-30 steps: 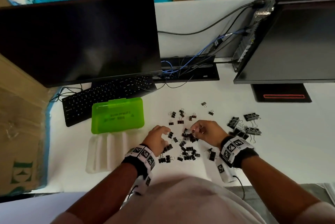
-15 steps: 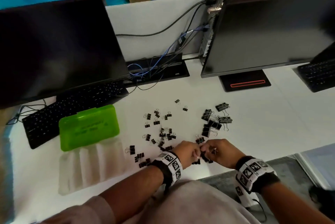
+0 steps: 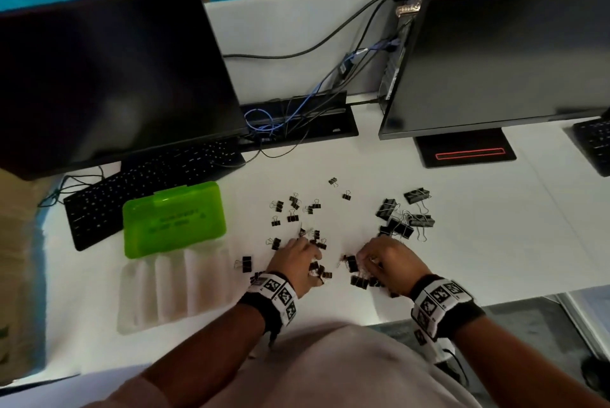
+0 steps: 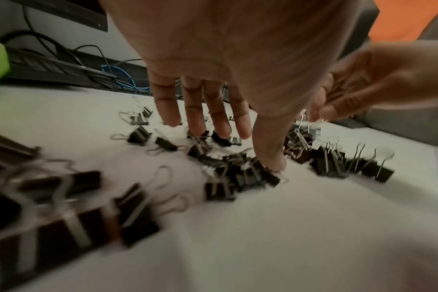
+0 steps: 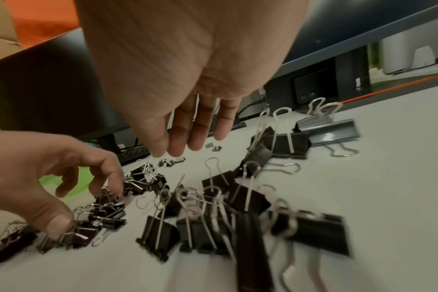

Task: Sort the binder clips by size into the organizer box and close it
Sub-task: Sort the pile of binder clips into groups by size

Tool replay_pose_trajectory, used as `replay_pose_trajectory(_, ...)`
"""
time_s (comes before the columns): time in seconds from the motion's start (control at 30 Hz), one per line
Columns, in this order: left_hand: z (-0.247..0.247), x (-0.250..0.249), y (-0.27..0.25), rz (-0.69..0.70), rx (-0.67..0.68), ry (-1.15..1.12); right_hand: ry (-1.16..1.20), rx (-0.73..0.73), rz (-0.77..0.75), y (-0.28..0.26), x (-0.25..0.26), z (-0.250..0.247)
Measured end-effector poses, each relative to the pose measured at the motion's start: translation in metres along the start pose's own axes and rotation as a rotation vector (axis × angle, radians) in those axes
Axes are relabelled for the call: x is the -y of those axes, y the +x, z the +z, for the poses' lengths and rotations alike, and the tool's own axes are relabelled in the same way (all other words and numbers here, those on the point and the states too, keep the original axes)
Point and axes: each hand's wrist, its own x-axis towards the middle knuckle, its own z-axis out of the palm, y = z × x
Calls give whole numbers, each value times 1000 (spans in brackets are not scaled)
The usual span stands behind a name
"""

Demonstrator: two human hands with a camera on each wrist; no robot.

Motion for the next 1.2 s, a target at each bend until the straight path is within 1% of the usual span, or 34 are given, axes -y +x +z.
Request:
replay_pose_trajectory(0.03, 1, 4, -4, -1, 24, 18, -13, 16, -17, 6, 2, 2)
replay_pose_trajectory(0.1, 4, 11, -9, 10, 12, -7, -27, 52, -54, 20, 9, 5)
replay_pose_trajectory(0.23, -6, 24, -15, -26, -113, -119, -61, 143, -110, 45, 24, 10)
replay_pose_trajectory(0.3, -15, 33, -19, -99, -180, -115, -106, 228, -148, 55, 33, 12)
replay_pose_trajectory(0.37, -21, 45, -25, -226, -210, -92, -146, 325, -181, 62, 43, 15)
replay_pose_trajectory(0.47, -24, 60, -33, -398, -158, -109, -197, 425, -224, 69, 55, 22)
replay_pose_trajectory(0.57, -25, 70, -34, -473, -63, -144, -210, 476, -258, 75, 64, 31)
replay_pose_trajectory(0.63, -25, 73, -34, -492, -43, -184, -176, 477, -241, 80, 67, 35)
replay_pose_trajectory(0.7, -23, 76, -35, -501, -66, -248, -118, 465, -213, 84, 70, 36)
replay_pose_trajectory(0.77, -22, 78, -36, -470, -118, -336, -46, 442, -195, 88, 70, 36)
replay_pose_trajectory(0.83, -23, 80, -35, -428, -191, -484, 25, 399, -178, 91, 68, 35)
replay_pose_trajectory(0.9, -30, 79, -35, -424, -264, -611, 66, 351, -148, 94, 66, 31)
replay_pose_trajectory(1.0, -39, 74, -34, -417, -328, -721, 116, 303, -129, 98, 66, 26)
replay_pose_trajectory(1.07, -43, 65, -31, -386, -340, -829, 170, 282, -107, 100, 68, 24)
replay_pose_trajectory(1.2, -46, 44, -21, -324, -319, -993, 374, 266, 4, 95, 68, 26)
